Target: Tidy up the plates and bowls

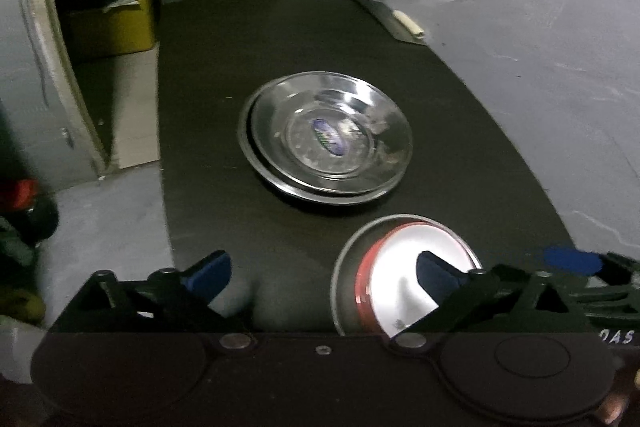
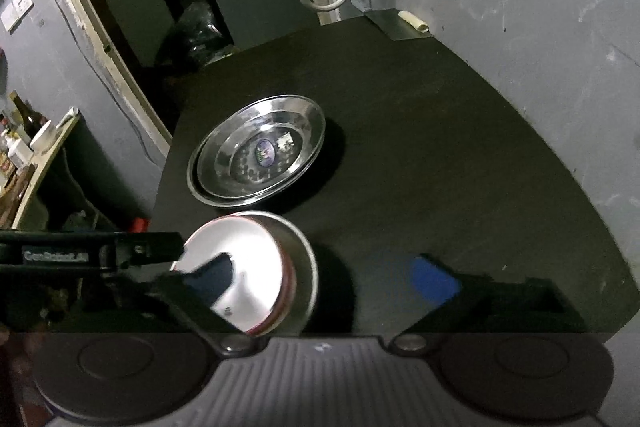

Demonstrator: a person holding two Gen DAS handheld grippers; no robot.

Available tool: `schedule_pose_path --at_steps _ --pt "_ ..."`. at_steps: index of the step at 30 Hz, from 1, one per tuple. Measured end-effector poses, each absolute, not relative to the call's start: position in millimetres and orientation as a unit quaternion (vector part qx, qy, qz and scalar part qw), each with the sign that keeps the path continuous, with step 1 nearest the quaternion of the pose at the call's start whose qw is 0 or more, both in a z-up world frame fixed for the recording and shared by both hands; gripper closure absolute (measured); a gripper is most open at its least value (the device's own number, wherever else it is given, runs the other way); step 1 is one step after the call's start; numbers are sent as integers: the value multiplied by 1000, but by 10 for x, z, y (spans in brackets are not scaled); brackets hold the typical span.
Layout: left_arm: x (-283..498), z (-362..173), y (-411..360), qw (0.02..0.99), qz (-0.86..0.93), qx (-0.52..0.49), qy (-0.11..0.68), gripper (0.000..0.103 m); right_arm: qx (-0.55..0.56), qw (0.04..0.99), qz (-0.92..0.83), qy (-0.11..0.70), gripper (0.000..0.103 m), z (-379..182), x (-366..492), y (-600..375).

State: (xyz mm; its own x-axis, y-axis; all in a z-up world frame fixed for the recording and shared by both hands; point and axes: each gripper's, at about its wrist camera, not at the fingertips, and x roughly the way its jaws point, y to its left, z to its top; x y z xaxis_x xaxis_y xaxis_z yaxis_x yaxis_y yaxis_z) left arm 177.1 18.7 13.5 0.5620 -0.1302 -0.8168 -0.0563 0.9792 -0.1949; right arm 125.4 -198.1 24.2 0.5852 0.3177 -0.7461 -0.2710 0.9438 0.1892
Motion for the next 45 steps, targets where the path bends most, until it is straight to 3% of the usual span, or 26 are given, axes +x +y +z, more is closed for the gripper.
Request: schedule_pose_path --at_steps 14,45 --pt "1630 16 309 851 44 -99 514 1 -84 859 177 473 0 104 1527 -1976" --pt "1740 -206 85 831 71 -31 550 1 -129 824 220 506 0 -91 1676 -1859"
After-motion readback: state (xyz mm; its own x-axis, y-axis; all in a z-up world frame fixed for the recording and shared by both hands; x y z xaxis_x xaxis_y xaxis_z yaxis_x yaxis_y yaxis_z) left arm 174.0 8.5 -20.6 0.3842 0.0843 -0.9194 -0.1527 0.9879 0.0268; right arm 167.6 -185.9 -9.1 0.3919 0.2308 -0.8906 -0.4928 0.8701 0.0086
